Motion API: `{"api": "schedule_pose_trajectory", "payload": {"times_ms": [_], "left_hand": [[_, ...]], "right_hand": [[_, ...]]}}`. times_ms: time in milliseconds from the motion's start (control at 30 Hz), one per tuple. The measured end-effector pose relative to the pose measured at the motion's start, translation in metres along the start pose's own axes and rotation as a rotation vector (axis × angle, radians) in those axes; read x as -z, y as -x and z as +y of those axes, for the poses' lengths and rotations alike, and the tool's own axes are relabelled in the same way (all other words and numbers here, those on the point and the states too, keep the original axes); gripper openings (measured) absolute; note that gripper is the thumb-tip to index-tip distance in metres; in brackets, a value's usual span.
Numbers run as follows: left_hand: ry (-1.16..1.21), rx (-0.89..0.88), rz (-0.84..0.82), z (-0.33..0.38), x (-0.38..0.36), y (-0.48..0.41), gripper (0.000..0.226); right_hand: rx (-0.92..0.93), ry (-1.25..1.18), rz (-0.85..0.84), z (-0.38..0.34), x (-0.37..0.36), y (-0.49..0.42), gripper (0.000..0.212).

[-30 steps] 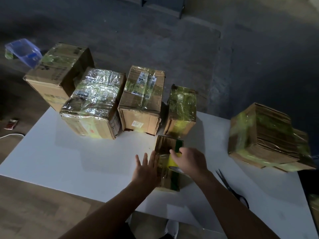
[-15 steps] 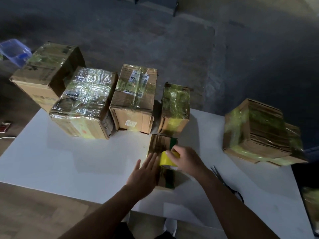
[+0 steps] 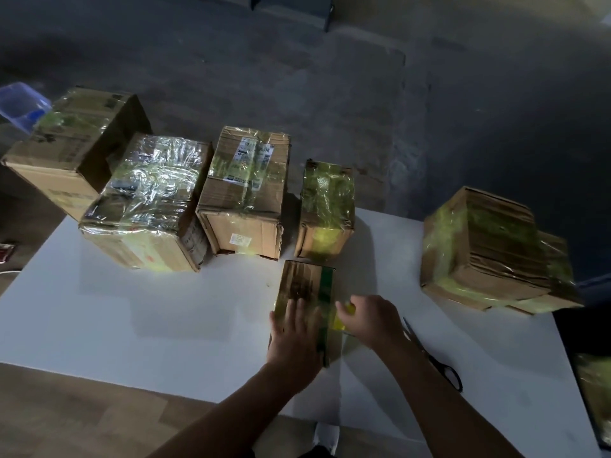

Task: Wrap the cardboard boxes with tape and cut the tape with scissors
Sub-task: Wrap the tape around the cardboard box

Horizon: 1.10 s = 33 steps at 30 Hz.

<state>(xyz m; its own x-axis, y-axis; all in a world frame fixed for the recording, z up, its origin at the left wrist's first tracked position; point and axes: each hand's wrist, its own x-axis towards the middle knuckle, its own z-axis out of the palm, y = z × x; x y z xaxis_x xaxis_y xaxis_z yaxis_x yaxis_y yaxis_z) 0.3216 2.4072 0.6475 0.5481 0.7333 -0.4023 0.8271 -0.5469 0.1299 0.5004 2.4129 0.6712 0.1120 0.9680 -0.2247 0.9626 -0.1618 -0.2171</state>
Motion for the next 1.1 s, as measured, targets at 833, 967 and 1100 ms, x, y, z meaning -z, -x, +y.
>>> {"api": "schedule_pose_trajectory", "payload": {"times_ms": [833, 967, 1100], "left_hand": [[-0.178, -0.242, -0.089, 0.004, -0.007, -0.007, 0.075], [-0.189, -0.24, -0.098, 0.011, 0.004, -0.009, 0.068], [-0.126, -0.299, -0.034, 0.006, 0.011, -0.006, 0.067]], "right_hand": [[-0.096, -0.112, 0.06, 0.035, -0.018, 0.0, 0.048], [-0.113, -0.115, 0.031, 0.03, -0.012, 0.003, 0.047], [-0.111, -0.192, 0.154, 0.024, 0.008, 0.007, 0.05]]}}
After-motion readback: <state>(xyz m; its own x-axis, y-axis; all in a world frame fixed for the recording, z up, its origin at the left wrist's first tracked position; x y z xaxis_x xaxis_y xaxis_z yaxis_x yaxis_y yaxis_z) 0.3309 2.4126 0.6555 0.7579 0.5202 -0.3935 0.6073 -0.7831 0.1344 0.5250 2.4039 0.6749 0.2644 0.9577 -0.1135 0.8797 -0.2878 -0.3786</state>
